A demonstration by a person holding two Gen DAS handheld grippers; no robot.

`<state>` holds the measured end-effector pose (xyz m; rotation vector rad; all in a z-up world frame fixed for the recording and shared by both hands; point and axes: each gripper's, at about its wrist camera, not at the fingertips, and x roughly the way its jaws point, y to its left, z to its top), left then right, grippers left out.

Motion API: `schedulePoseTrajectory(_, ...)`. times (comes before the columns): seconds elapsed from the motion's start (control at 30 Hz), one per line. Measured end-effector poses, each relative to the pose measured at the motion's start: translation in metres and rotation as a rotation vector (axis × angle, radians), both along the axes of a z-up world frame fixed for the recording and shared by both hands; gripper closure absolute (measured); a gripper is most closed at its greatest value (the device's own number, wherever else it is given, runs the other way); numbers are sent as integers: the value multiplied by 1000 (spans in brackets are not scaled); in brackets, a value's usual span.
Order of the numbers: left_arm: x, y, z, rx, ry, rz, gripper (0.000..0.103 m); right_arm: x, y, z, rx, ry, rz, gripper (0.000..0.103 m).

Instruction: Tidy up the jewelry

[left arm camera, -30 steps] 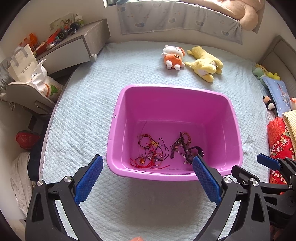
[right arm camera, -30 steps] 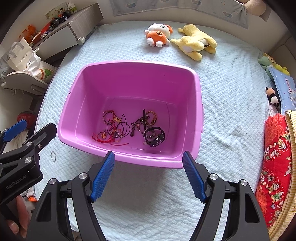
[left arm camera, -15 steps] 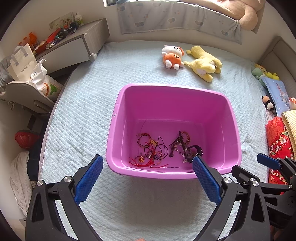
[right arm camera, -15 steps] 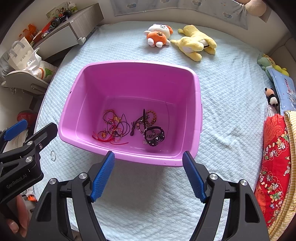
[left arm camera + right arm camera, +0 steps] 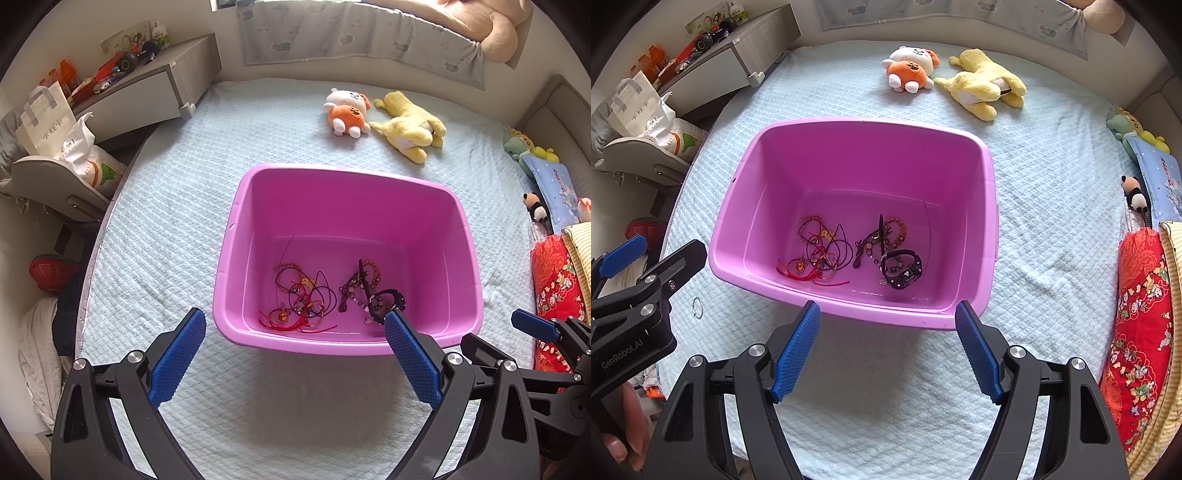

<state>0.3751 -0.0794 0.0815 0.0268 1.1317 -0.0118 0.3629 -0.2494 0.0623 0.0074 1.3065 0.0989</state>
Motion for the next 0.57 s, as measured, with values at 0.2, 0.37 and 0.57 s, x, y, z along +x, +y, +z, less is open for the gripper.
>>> schedulePoseTrajectory(0.2,-2,1,2,3,-18,3,7,-1,1,-1,1,0,-1,31)
schedulePoseTrajectory(0.37,2,0,-2,-14,20,3,7,-1,0,-1,1,1,-2,31)
schedulePoseTrajectory(0.57,0,3,-5,-23,33,9,7,-1,1,-3,2,2,-4,31)
